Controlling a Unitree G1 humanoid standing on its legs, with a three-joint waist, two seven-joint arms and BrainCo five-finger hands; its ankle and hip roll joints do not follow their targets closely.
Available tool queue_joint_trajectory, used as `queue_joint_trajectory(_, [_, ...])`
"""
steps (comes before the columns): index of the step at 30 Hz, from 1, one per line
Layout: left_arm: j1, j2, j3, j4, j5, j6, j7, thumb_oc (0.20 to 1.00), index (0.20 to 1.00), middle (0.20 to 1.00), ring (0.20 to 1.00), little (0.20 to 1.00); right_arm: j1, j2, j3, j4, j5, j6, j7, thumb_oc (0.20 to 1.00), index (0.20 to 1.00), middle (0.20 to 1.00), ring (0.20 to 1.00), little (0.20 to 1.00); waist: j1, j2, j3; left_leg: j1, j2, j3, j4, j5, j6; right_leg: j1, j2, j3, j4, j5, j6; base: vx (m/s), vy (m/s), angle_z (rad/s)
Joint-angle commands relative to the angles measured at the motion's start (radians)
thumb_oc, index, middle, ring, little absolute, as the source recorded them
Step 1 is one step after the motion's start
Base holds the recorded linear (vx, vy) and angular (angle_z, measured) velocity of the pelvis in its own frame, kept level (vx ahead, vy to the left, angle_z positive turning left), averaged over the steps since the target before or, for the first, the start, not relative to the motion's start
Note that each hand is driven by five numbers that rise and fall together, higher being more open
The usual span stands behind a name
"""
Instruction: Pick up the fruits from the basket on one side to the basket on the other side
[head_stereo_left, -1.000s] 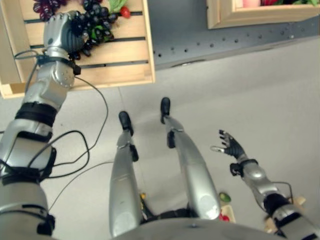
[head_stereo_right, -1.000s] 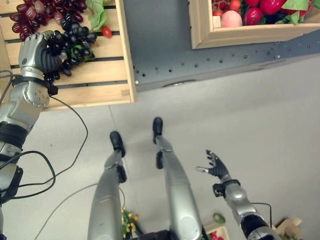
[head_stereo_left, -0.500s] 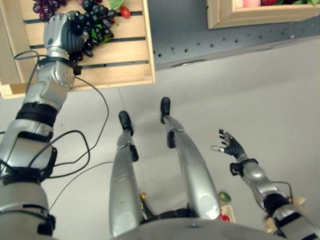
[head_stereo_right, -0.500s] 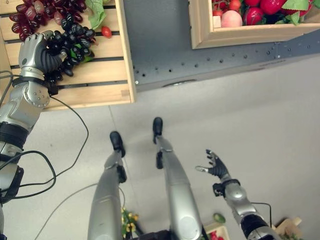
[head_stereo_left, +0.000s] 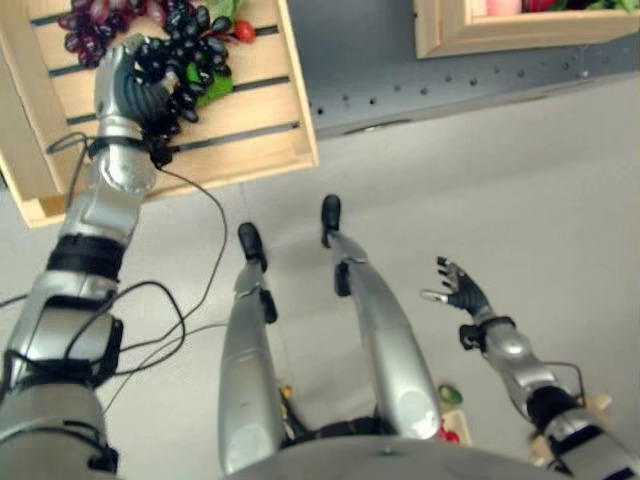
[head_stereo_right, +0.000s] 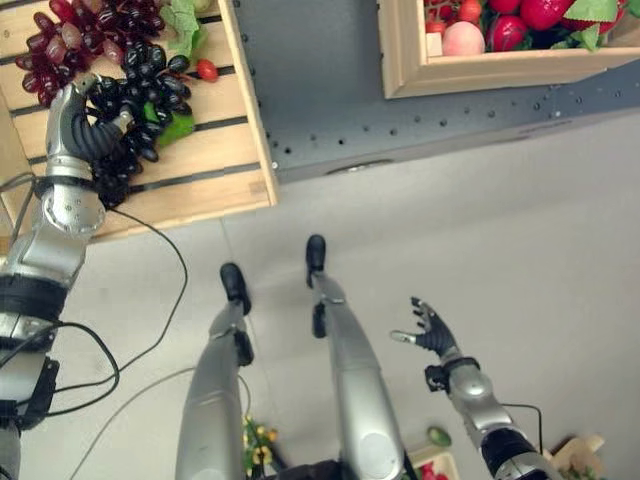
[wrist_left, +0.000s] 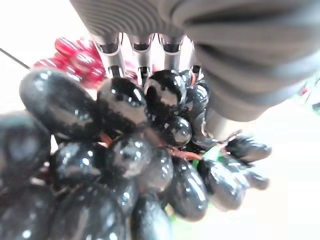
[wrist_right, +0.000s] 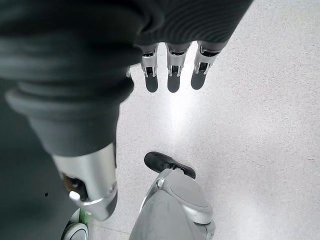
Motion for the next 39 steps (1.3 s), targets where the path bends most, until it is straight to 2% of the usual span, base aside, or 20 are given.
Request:
queue_joint_trajectory(1, [0.168,-0.045,0.079,-0.108,-0.044,-0.081,0.052,0.2,0.2,0.2,0.2,0.2,0.115,-0.036,-0.039,-0.046,0.012,-0.033,-0.01,1.0,1.0,1.0,1.0,1.0,0.031,-0.018,0.005,-0.022,-0.034,0.004,0.047,-0.081,0.066,0.025,0.013,0.017,0.023,-0.051,0.095,0.0,0.0,0.0])
queue_joint_trajectory(5, [0.311,-0.092,0.158,-0.245,-0.131,-0.148,0.039,0.2,0.2,0.2,0.2,0.2,0.123,-0.031,-0.056,-0.038,-0.003,-0.028,-0.013,1.0,1.0,1.0,1.0,1.0,0.053,-0.004,0.005,0.007,-0.041,0.004,0.029,-0.081,0.066,0.042,0.009,0.015,0.023,-0.055,0.094,0.0,0.0,0.0])
queue_joint_trajectory(11, [0.41,-0.137,0.2,-0.363,-0.258,-0.212,-0.014,0.2,0.2,0.2,0.2,0.2,0.125,-0.034,-0.064,-0.027,-0.02,-0.02,-0.015,1.0,1.0,1.0,1.0,1.0,0.069,0.007,0.005,0.059,-0.048,0.008,0.011,-0.079,0.063,0.084,0.006,0.011,0.022,-0.062,0.096,0.0,0.009,0.01])
queue_joint_trajectory(18, [0.467,-0.151,0.212,-0.431,-0.32,-0.235,-0.07,0.2,0.2,0.2,0.2,0.2,0.129,-0.048,-0.073,-0.055,-0.023,-0.016,-0.002,1.0,1.0,1.0,1.0,1.0,0.087,0.017,0.004,0.136,-0.054,0.009,-0.006,-0.082,0.062,0.151,-0.001,0.006,0.021,-0.072,0.097,-0.01,0.016,0.02])
queue_joint_trajectory(19, [0.468,-0.151,0.212,-0.432,-0.32,-0.235,-0.07,0.2,0.2,0.2,0.2,0.2,0.13,-0.048,-0.073,-0.056,-0.023,-0.017,-0.002,1.0,1.0,1.0,1.0,1.0,0.085,0.013,0.005,0.122,-0.056,0.018,-0.008,-0.053,0.068,0.14,-0.006,-0.001,0.011,-0.044,0.088,0.01,0.032,0.07])
queue_joint_trajectory(20, [0.475,-0.162,0.213,-0.438,-0.343,-0.24,-0.082,0.2,0.2,0.2,0.2,0.2,0.129,-0.047,-0.075,-0.052,-0.026,-0.014,-0.002,1.0,1.0,1.0,1.0,1.0,0.091,0.019,0.004,0.162,-0.055,0.009,-0.01,-0.082,0.062,0.172,-0.006,0.003,0.024,-0.074,0.097,-0.07,0.011,0.08])
queue_joint_trajectory(21, [0.477,-0.162,0.213,-0.439,-0.344,-0.24,-0.083,0.2,0.2,0.2,0.2,0.2,0.131,-0.047,-0.075,-0.052,-0.026,-0.015,-0.002,1.0,1.0,1.0,1.0,1.0,0.089,0.016,0.005,0.15,-0.057,0.018,-0.011,-0.056,0.068,0.164,-0.01,-0.004,0.015,-0.048,0.087,0.01,0.043,0.11])
queue_joint_trajectory(23, [0.492,-0.167,0.218,-0.449,-0.345,-0.24,-0.101,0.2,0.2,0.2,0.2,0.2,0.133,-0.047,-0.08,-0.043,-0.037,-0.01,0.0,1.0,1.0,1.0,1.0,1.0,0.096,0.021,0.004,0.187,-0.061,0.021,-0.016,-0.06,0.067,0.196,-0.014,-0.006,0.019,-0.056,0.088,-0.03,0.035,0.09])
queue_joint_trajectory(30, [0.541,-0.187,0.232,-0.47,-0.379,-0.245,-0.141,0.2,0.2,0.2,0.2,0.2,0.15,-0.05,-0.087,-0.052,-0.05,0.0,0.011,1.0,1.0,1.0,1.0,1.0,0.109,0.032,-0.025,0.26,-0.066,0.022,-0.035,-0.065,0.066,0.27,-0.018,-0.008,0.006,-0.067,0.088,0.03,0.021,0.03])
queue_joint_trajectory(39, [0.595,-0.217,0.229,-0.521,-0.432,-0.25,-0.208,0.2,0.2,0.2,0.2,0.2,0.168,-0.068,-0.101,-0.094,-0.071,0.011,0.022,1.0,1.0,1.0,1.0,1.0,0.122,0.064,-0.086,0.402,-0.079,0.016,-0.105,-0.062,0.063,0.388,-0.028,-0.013,-0.008,-0.09,0.093,0.05,0.028,0.02])
